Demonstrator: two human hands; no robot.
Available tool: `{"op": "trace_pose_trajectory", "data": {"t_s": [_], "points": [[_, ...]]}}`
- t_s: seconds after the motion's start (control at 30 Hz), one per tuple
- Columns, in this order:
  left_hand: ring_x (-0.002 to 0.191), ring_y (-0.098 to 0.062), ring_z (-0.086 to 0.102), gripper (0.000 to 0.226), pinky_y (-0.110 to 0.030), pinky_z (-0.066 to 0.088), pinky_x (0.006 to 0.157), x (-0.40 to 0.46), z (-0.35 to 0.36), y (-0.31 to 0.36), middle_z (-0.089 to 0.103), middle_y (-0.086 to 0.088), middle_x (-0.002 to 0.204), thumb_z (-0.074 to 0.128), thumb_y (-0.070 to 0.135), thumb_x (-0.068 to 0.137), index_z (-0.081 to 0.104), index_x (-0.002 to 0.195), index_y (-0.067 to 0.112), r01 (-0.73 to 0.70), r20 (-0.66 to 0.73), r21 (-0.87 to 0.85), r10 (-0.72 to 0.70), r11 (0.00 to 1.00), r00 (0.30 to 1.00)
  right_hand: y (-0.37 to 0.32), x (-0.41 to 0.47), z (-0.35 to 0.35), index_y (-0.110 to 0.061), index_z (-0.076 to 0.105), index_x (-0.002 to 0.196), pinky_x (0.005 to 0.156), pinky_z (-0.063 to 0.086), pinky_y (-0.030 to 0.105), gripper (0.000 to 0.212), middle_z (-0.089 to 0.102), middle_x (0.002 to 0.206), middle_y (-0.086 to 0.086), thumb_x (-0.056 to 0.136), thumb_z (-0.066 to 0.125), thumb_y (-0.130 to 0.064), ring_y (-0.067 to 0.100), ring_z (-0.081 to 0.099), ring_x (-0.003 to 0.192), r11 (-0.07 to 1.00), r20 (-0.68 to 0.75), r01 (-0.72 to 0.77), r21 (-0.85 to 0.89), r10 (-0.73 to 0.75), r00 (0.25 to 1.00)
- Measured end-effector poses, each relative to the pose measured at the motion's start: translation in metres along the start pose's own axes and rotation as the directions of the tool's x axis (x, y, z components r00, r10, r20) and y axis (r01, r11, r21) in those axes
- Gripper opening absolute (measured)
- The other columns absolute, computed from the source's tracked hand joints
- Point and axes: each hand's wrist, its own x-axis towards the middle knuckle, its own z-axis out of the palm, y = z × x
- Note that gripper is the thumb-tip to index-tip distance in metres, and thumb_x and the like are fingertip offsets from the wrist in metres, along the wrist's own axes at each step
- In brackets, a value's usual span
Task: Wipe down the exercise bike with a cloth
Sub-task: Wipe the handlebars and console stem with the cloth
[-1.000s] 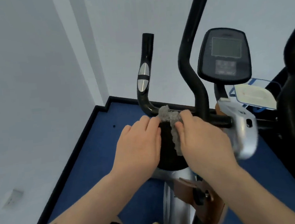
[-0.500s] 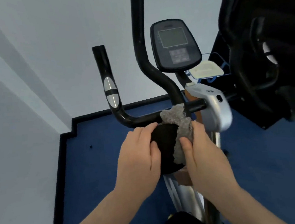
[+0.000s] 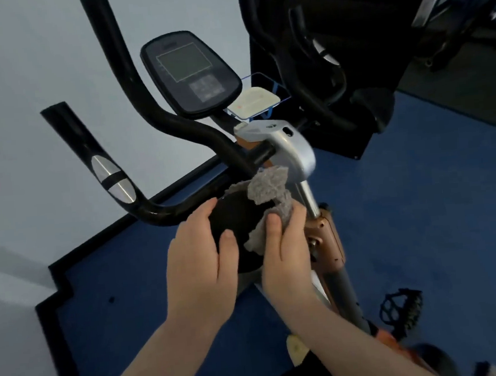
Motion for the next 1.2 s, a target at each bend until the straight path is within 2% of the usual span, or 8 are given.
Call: {"op": "trace_pose_trajectory", "data": {"t_s": [0.1,0.23,0.33,0.57,0.73,0.93,1.1,1.2], "points": [[0.114,-0.005,0.048,0.047,-0.027,0.043,0.093,0.000,-0.001,0.001,0.050,0.011,0.125,0.037,0.035,0.094,0.042,0.139,0.021,-0.056,0.001,0.002,0.056,0.998,0.998,0.001,-0.014,0.006,-0.030,0.040,0.122,0.084,0.050,0.018,0.023,0.056,0.106,-0.031,0.101,0.035,-0.038,-0.008,0.057,0.099,0.995,-0.049,-0.057,0.084,0.061,0.997],[0.114,-0.011,0.050,0.047,-0.040,0.048,0.093,0.004,-0.002,0.000,0.048,0.005,0.131,0.034,0.032,0.094,0.045,0.137,0.016,-0.106,0.006,0.023,0.106,0.994,0.994,-0.014,0.017,-0.009,-0.039,0.032,0.126,0.087,0.051,0.037,0.028,0.056,0.117,-0.013,0.099,0.037,-0.041,0.005,0.056,0.106,0.979,0.000,0.088,-0.182,-0.090,0.996],[0.115,-0.012,0.051,0.046,-0.044,0.048,0.094,0.002,0.000,0.000,0.049,0.002,0.132,0.035,0.028,0.095,0.047,0.136,0.013,-0.089,-0.007,-0.028,0.089,0.996,0.996,-0.025,0.022,-0.012,-0.024,0.039,0.133,0.085,0.052,0.038,0.035,0.054,0.117,0.001,0.099,0.038,-0.034,0.017,0.056,0.105,0.893,0.073,0.236,-0.384,-0.225,0.971],[0.100,-0.009,0.054,0.044,-0.047,0.048,0.082,0.002,0.005,0.001,0.053,0.002,0.126,0.033,0.027,0.093,0.050,0.131,0.014,-0.058,-0.051,-0.067,0.054,0.996,0.997,-0.040,0.044,-0.025,-0.020,0.040,0.128,0.074,0.047,0.032,0.038,0.055,0.112,0.001,0.101,0.028,-0.043,0.019,0.057,0.098,0.642,0.360,0.404,-0.652,-0.207,0.910],[0.083,-0.009,0.056,0.039,-0.043,0.048,0.068,0.000,0.008,0.004,0.058,0.005,0.112,0.033,0.028,0.093,0.050,0.127,0.020,-0.023,-0.099,-0.069,0.016,0.997,0.995,-0.042,0.054,-0.049,-0.024,0.035,0.132,0.074,0.046,0.033,0.050,0.053,0.111,-0.002,0.096,0.017,-0.053,0.020,0.057,0.095,0.491,0.555,0.554,-0.672,-0.163,0.816],[0.059,-0.007,0.046,0.034,-0.031,0.032,0.061,-0.003,0.014,0.010,0.053,0.011,0.079,0.034,0.026,0.094,0.049,0.124,0.027,0.119,-0.188,-0.015,-0.119,0.993,0.975,-0.056,0.080,-0.017,-0.021,0.038,0.119,0.059,0.031,0.031,0.034,0.057,0.097,0.001,0.103,0.022,-0.046,0.021,0.057,0.079,0.260,0.703,0.746,-0.613,-0.251,0.665],[0.080,-0.007,0.055,0.039,-0.035,0.042,0.077,-0.008,0.009,0.024,0.060,0.012,0.099,0.027,0.034,0.097,0.053,0.123,0.023,0.196,-0.203,0.241,-0.148,0.951,0.968,-0.059,0.091,-0.043,-0.027,0.033,0.111,0.049,0.023,0.029,0.038,0.049,0.080,-0.006,0.094,0.011,-0.053,0.018,0.046,0.061,0.203,0.798,0.826,-0.526,-0.219,0.562],[0.073,-0.005,0.051,0.038,-0.032,0.038,0.076,-0.007,0.014,0.031,0.056,0.015,0.083,0.024,0.036,0.096,0.054,0.117,0.026,0.281,-0.260,0.201,-0.226,0.938,0.939,-0.064,0.095,-0.017,-0.024,0.036,0.111,0.059,0.027,0.032,0.030,0.048,0.080,-0.005,0.102,0.017,-0.044,0.019,0.041,0.061,0.114,0.828,0.874,-0.472,-0.283,0.484]]}}
